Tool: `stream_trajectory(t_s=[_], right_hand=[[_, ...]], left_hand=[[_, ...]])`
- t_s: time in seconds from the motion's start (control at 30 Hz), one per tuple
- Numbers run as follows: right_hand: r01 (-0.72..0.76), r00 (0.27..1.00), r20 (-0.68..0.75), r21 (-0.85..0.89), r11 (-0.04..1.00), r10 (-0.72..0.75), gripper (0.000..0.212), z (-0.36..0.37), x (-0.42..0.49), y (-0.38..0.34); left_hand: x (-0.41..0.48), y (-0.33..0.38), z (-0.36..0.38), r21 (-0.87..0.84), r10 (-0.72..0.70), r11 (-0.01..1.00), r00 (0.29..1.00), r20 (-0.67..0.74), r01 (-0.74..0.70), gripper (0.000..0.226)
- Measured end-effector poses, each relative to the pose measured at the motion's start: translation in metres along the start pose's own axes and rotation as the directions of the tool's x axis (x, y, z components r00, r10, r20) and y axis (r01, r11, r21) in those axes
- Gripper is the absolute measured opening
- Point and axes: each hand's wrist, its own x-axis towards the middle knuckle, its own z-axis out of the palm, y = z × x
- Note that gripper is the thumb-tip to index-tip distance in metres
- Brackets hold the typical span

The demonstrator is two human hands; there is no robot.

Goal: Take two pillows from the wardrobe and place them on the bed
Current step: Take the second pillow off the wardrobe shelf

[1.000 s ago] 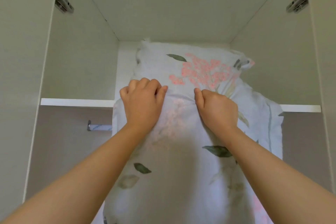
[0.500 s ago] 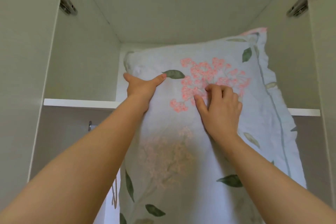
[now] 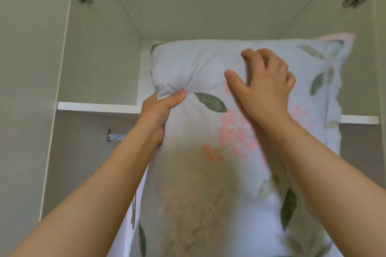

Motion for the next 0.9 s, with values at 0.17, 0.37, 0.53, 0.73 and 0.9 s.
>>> stream_trajectory(t_s=[0.17,0.37,0.53,0.73,0.9], right_hand=[[0.034,0.969,0.241,0.061,0.998,-0.048,0.07,-0.003,0.001,-0.007],[-0.183,0.821,0.569,0.18,0.966,0.049,0.071,0.003,-0.032,-0.004],[-0.262,0.759,0.645,0.173,0.949,0.092,0.048,0.011,-0.057,0.001],[-0.27,0.771,0.631,0.201,0.942,0.086,0.035,0.021,-0.102,0.014],[-0.291,0.701,0.711,0.216,0.932,0.054,0.026,0.03,-0.16,0.016]], left_hand=[[-0.027,-0.024,-0.008,0.021,0.071,0.997,0.993,0.092,-0.073,0.01],[-0.038,-0.05,-0.024,0.169,0.074,0.981,0.991,0.116,-0.093,0.006],[-0.05,-0.071,-0.041,0.282,0.037,0.955,0.977,0.21,-0.096,0.006],[-0.069,-0.104,-0.065,0.369,-0.184,0.929,0.904,0.386,0.032,0.021],[-0.098,-0.132,-0.074,0.515,-0.304,0.856,0.843,0.444,0.038,0.085]])
